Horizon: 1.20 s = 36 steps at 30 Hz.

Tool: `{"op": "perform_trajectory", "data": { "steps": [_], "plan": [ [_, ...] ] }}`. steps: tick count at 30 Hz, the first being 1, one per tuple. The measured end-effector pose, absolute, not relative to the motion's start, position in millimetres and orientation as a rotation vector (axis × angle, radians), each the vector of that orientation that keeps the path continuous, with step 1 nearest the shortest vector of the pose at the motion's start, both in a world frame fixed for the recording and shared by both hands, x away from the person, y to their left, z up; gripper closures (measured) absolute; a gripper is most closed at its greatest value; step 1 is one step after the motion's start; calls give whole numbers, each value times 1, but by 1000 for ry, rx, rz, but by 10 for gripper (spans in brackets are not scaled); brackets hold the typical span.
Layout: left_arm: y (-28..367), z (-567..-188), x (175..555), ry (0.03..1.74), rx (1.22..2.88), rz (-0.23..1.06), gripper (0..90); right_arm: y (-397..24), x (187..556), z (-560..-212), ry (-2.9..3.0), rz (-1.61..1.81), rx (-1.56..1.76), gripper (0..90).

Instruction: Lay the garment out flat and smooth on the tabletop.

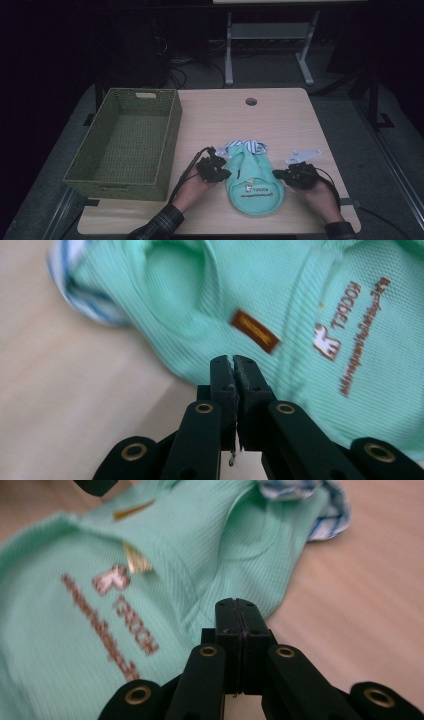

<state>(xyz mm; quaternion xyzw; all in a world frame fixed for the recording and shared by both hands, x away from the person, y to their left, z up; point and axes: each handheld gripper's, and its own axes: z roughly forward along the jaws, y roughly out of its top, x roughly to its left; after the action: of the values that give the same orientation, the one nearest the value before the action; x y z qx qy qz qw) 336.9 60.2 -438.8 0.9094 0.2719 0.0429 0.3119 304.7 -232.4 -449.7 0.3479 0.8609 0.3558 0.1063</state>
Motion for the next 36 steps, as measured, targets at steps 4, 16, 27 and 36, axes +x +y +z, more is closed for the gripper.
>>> {"op": "perform_trajectory", "data": {
  "steps": [4, 16, 27, 36],
  "plan": [
    [58, -434, 351, 737, 2387, 132, 871, -227, 326, -447, 2522, 1044, 1021, 891],
    [66, -432, 378, 814, 2336, 189, 876, -216, 370, -435, 2476, 1132, 1016, 893],
    [61, -450, 396, 861, 2356, 192, 889, -183, 412, -460, 2562, 1045, 1009, 900],
    [68, -455, 402, 859, 2382, 230, 898, -192, 400, -466, 2575, 991, 1018, 900]
  ]
}}
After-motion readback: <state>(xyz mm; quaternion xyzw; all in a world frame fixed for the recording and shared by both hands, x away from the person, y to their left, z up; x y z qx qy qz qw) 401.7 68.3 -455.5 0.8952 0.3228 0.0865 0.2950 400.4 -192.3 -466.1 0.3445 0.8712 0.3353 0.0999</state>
